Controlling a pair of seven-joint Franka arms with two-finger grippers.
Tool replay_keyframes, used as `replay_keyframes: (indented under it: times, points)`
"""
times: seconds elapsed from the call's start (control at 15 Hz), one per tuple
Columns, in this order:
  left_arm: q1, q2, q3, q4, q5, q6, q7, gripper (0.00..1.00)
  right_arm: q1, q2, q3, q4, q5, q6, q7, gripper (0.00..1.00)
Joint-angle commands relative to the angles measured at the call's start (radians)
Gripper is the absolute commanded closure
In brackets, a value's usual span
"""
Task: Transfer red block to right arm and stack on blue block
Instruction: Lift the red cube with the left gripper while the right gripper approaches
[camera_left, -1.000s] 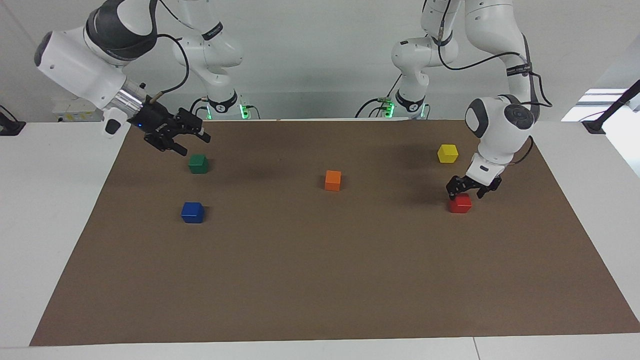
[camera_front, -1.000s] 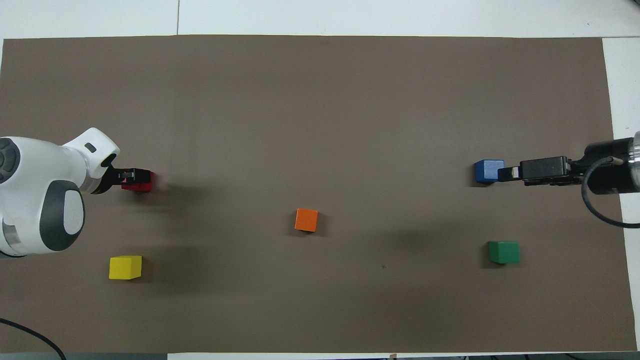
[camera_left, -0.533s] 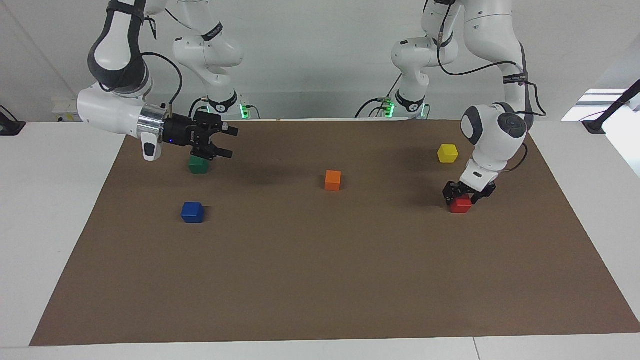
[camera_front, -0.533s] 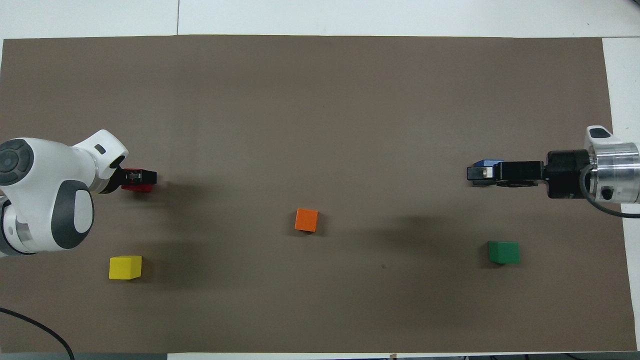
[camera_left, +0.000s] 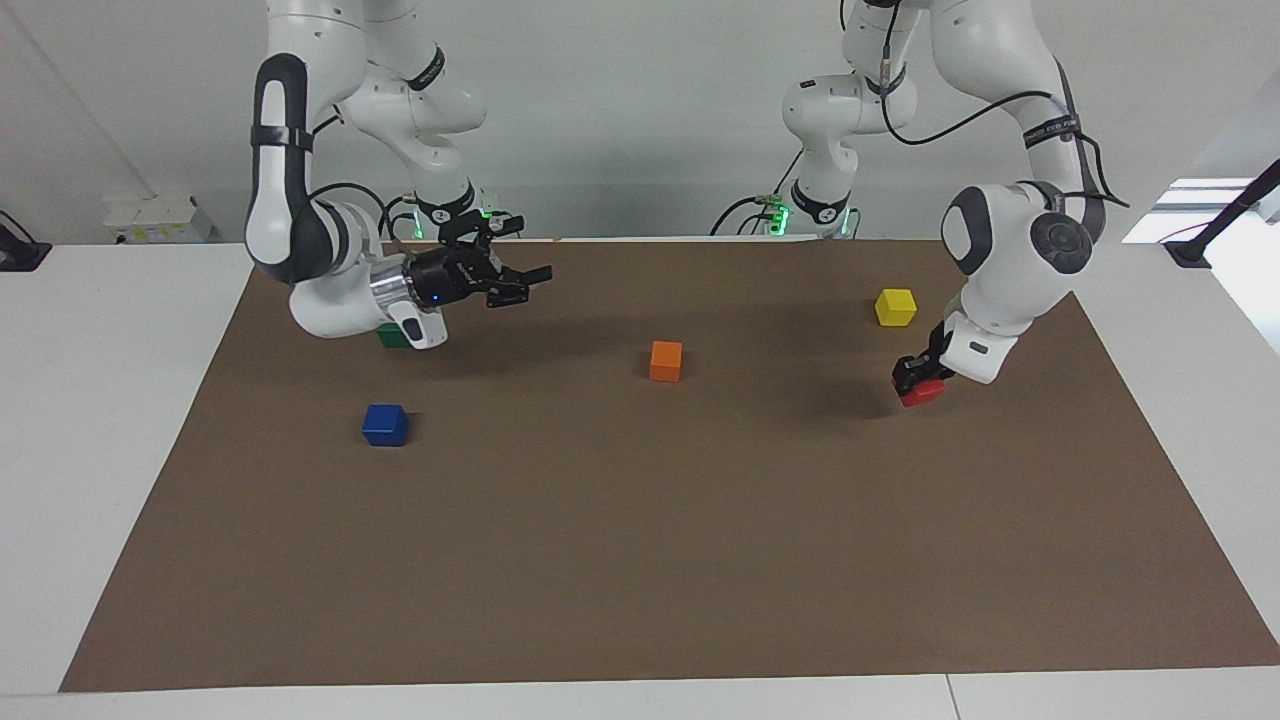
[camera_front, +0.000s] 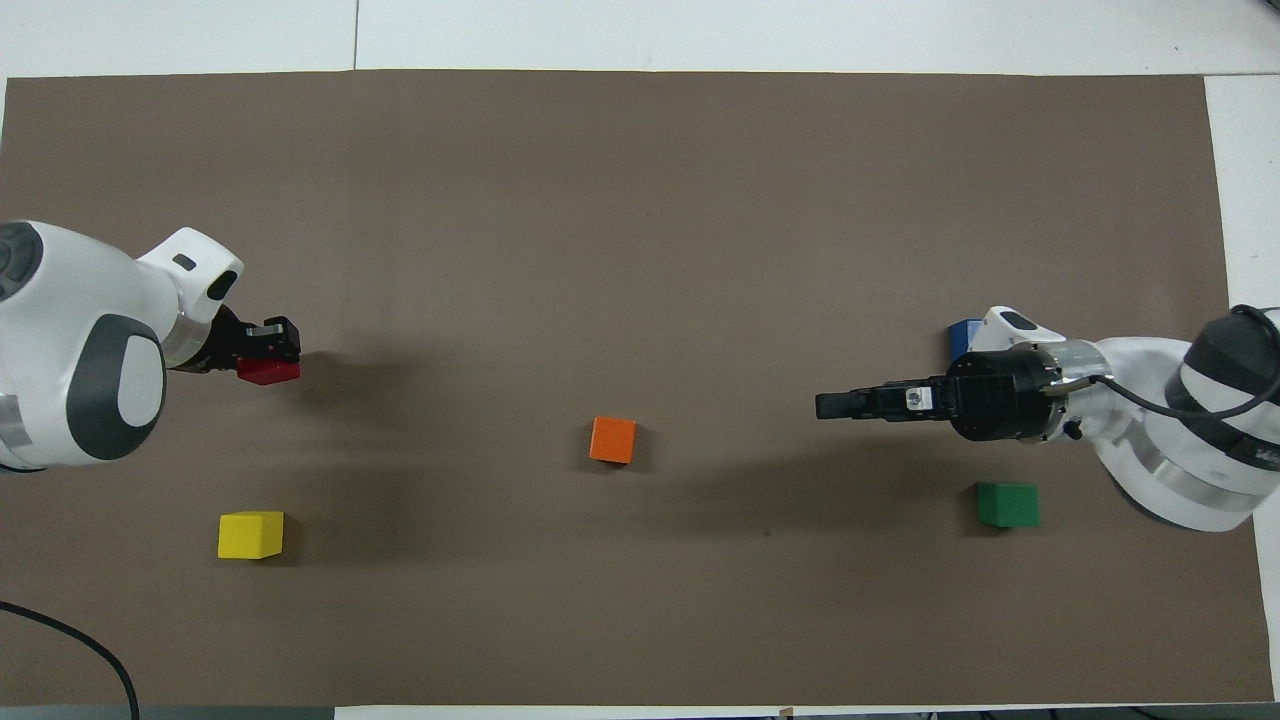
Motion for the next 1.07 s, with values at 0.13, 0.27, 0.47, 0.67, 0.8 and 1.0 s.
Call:
replay_keyframes:
  times: [0.13,0.27,0.47,0.67,0.8,1.0]
  points:
    - [-0.039,-0.198,-0.063,0.106,-0.185,-0.259,-0.406,1.00,0.165,0.052,-0.001,-0.045,0.298,-0.122,-0.033,0.00]
    - [-0.041,-0.274,-0.101,0.108,-0.297,-0.300,-0.611,1.00,0.228,0.092,-0.001,-0.050,0.384,-0.166,-0.036,0.00]
    - [-0.041,-0.328,-0.190,0.106,-0.353,-0.305,-0.927,1.00,0.312,0.122,-0.001,-0.050,0.513,-0.218,-0.051,0.00]
    - [-0.041,-0.329,-0.267,0.106,-0.411,-0.258,-1.263,1.00,0.361,0.157,-0.001,-0.047,0.576,-0.237,-0.062,0.00]
    - [-0.041,-0.329,-0.281,0.102,-0.463,-0.193,-1.521,1.00,0.406,0.248,-0.001,-0.013,0.607,-0.309,-0.144,0.00]
    - [-0.042,-0.329,-0.282,0.089,-0.520,-0.113,-1.660,1.00,0.412,0.316,0.001,0.021,0.607,-0.373,-0.175,0.00]
